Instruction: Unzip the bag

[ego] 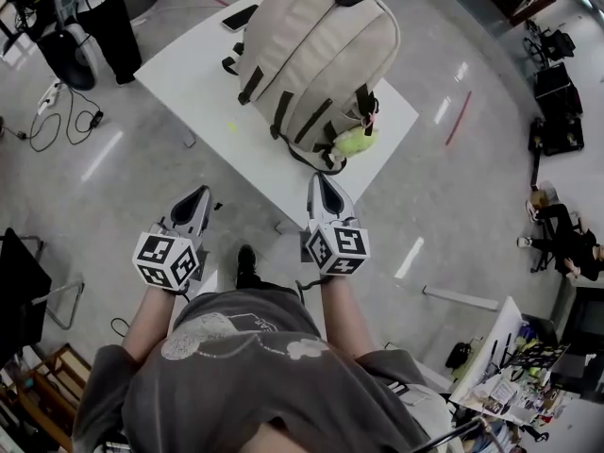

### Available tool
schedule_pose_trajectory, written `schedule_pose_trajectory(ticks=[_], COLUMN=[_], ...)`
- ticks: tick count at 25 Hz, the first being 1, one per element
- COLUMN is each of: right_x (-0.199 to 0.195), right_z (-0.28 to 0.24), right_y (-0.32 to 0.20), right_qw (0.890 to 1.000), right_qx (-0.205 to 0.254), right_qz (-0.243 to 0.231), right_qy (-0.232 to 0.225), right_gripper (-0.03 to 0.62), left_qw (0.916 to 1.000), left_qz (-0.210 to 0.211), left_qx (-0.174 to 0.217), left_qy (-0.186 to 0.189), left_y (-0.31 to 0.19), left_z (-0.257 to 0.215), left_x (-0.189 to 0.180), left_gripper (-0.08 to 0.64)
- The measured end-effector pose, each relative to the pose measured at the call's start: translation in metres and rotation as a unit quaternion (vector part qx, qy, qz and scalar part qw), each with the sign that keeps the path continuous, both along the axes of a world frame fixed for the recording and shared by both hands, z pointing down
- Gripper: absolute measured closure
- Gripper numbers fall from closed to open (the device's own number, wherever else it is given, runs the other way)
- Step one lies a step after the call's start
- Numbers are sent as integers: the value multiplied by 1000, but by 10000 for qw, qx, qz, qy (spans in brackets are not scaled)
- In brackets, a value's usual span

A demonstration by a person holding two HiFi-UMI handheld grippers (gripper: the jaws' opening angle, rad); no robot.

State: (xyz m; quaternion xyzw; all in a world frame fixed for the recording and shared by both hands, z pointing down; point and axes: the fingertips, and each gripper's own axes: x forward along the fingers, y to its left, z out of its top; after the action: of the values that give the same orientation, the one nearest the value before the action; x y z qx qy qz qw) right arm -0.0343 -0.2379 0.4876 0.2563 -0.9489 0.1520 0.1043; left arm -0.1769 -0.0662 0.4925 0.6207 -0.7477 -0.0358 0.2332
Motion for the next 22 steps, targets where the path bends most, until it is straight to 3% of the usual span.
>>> schedule_pose_trajectory(ticks=[12,22], right_x=[-21,-34], right_z=[-2,-7], right_y=[-29,-54], right_qw=[9999,9979], right_qx=[78,152], right_qz=[-91,629], right_qy=[-16,87], right_gripper=[592,592], left_qw=[9998,9962], left_qz=[-76,857], left_qx=[-139,-61], left_qy=[-111,-157], left_y=[-17,-80], left_z=[-1,-7], left_x=[-22,-51], left_gripper=[554,554])
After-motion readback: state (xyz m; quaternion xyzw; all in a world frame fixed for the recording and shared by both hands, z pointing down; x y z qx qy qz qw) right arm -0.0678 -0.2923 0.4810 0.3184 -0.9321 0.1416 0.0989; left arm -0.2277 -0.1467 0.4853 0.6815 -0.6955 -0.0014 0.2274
